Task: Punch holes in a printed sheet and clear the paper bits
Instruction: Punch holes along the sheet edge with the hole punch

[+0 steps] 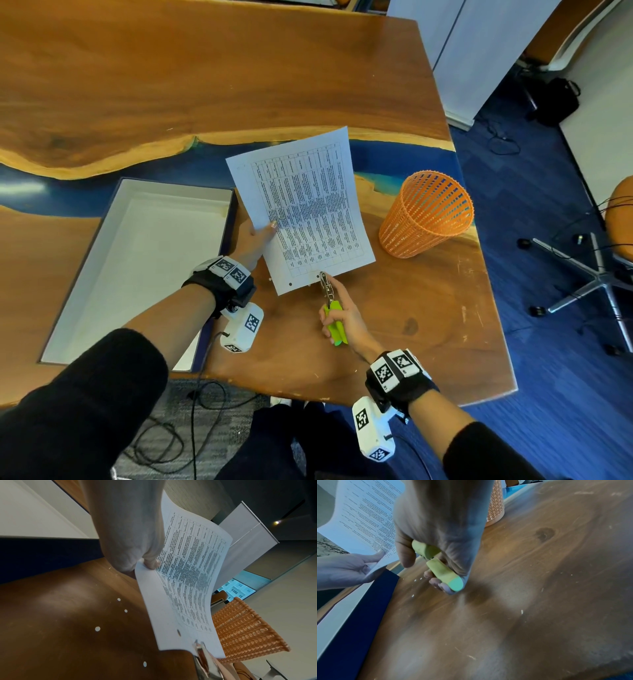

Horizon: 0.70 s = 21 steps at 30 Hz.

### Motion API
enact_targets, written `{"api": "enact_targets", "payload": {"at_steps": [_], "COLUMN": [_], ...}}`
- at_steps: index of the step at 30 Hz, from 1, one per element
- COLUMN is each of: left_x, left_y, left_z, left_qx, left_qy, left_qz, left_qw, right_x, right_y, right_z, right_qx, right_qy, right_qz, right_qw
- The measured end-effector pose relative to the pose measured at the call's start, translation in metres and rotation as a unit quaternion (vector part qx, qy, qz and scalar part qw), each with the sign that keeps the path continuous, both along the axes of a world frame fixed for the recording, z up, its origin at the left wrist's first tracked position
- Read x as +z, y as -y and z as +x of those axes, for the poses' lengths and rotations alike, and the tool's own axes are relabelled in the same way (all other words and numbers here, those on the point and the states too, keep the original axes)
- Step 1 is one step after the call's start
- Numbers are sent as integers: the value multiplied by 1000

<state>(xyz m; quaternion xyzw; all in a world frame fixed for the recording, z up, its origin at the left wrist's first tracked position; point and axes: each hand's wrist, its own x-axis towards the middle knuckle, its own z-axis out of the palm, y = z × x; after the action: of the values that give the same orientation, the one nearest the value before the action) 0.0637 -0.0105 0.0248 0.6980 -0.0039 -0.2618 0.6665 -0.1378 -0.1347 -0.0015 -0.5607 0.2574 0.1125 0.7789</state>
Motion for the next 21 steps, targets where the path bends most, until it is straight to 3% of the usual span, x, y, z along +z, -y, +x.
{"api": "enact_targets", "payload": {"at_steps": [12, 21], "left_x": [-5, -1], "left_y": [-9, -19], "left_z": [7, 15], "left_qx": [-24, -44], "left_qy": [17, 32], "left_qz": [5, 10], "left_qw": [1000, 998], "right_x": [3, -2], "right_y": [16, 27], "right_z": [-2, 1], "right_qx": [-38, -84], "right_qy": [-23, -123], "right_qz": [-53, -80], "right_qw": [998, 986]}}
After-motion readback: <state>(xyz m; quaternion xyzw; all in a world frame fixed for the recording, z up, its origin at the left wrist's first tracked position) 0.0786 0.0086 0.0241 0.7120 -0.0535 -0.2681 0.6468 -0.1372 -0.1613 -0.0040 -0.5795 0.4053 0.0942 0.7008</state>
